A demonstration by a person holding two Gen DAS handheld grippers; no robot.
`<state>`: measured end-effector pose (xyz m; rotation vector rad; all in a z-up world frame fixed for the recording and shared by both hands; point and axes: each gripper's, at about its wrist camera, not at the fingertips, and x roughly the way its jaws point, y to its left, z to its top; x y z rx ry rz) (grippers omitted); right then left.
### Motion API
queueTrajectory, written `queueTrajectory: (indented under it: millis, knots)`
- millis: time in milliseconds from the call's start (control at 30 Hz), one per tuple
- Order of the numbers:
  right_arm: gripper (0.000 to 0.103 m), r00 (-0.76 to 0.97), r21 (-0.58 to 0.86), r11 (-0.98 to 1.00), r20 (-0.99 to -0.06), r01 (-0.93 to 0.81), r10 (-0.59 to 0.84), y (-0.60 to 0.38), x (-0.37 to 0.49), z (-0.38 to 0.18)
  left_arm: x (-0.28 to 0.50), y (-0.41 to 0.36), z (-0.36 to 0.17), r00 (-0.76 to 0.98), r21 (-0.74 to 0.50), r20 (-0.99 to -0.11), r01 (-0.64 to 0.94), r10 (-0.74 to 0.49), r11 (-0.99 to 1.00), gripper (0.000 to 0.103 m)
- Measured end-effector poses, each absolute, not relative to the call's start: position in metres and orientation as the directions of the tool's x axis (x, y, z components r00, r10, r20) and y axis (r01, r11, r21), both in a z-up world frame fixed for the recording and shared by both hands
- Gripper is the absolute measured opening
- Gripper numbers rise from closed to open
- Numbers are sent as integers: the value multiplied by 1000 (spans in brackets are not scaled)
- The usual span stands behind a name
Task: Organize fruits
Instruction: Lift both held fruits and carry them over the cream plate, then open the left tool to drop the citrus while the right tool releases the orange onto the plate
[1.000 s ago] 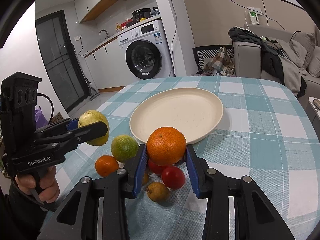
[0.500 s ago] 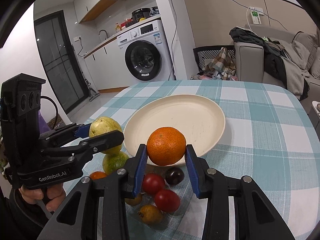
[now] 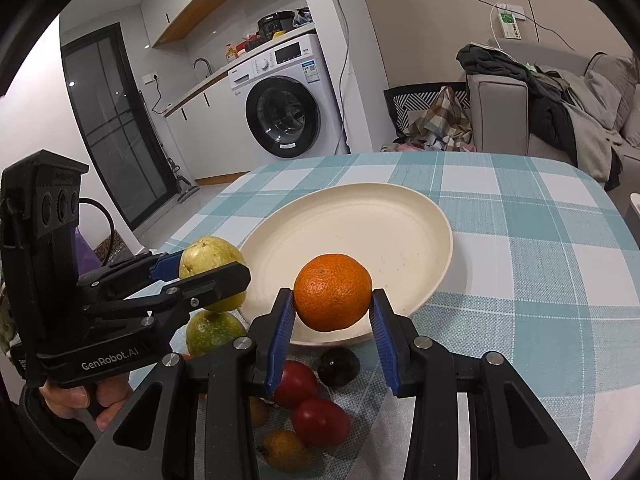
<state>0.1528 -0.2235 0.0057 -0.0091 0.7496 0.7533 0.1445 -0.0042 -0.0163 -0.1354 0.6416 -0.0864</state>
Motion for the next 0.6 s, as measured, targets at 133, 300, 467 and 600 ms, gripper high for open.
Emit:
queueTrajectory:
  millis: [133,300,467,600]
  knots:
    - [40,483,245,744,-628,-622,610,-221,154,4,147,-3,-20,793,-156,-597,32,-120,987,45]
    - [40,475,251,752,-643,-610,600,-221,158,1,147,-3,-19,792,-157,-598,33,-122,987,45]
    - [44,468,264,757,-651,-598,597,-222,162,-1,148,-4,-21,793,-157,-596,37,-125,987,45]
    - [48,486,244,762,-645,-600,589,-221,160,0,149,-5,-22,793,-158,-596,38,-126,987,45]
